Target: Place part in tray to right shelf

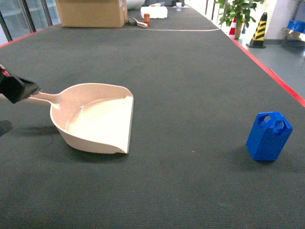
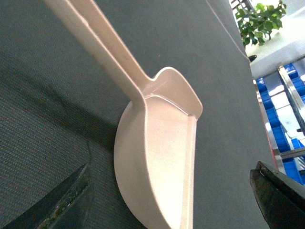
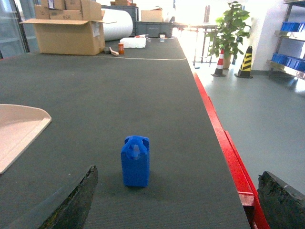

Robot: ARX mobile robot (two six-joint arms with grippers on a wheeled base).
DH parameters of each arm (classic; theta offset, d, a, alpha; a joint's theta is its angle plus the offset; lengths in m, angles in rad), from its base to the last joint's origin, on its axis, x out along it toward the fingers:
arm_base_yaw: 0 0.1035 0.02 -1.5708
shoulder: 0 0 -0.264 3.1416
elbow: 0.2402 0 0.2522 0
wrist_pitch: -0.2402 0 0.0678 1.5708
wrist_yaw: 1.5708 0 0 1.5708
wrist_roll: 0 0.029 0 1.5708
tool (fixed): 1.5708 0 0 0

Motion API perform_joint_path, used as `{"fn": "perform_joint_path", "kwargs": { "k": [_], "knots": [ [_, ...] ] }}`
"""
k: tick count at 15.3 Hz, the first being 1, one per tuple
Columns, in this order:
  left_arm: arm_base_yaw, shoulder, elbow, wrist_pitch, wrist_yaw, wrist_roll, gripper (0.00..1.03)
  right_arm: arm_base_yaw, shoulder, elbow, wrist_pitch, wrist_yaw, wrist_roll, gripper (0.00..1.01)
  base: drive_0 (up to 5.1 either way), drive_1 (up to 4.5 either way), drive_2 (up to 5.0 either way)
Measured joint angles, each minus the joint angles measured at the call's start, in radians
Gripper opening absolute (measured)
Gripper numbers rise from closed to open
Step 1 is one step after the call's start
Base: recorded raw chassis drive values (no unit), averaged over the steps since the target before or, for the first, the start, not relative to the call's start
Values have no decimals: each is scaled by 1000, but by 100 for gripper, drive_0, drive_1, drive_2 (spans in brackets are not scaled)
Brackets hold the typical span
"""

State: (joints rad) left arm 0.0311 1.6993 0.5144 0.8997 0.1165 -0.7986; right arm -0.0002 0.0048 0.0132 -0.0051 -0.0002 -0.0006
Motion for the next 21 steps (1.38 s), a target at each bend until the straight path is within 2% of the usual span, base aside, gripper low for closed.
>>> {"fn": "perform_joint_path", "kwargs": {
  "k": [2,5,8,11,13,15,17,18,19,21],
  "knots": [
    [34,149,109,7,12,-68,98,0,0,0,0,0,0,98,0,0,0],
    [67,277,274,0,31,-139,98,0,0,0,0,0,0,98,0,0,0],
    [83,399,461,-63,34,-166,98,0,0,0,0,0,0,98,0,0,0],
    [120,467,572,-67,66,-208,98,0,0,0,0,0,0,98,0,0,0],
    [136,494,581,-40,103,-242,76,0,0,0,1,0,0,98,0,0,0],
    [134,511,571,-21,148,-270,51,0,0,0,0,0,0,98,0,0,0],
    [133,528,592,-13,169,-292,28,0,0,0,1,0,0,98,0,0,0],
    [135,530,593,13,187,-332,20,0,0,0,0,0,0,98,0,0,0],
    [135,525,592,27,200,-354,19,0,0,0,0,0,0,98,0,0,0],
    [124,479,532,75,223,-364,18,0,0,0,0,0,0,98,0,0,0]
  ]
}}
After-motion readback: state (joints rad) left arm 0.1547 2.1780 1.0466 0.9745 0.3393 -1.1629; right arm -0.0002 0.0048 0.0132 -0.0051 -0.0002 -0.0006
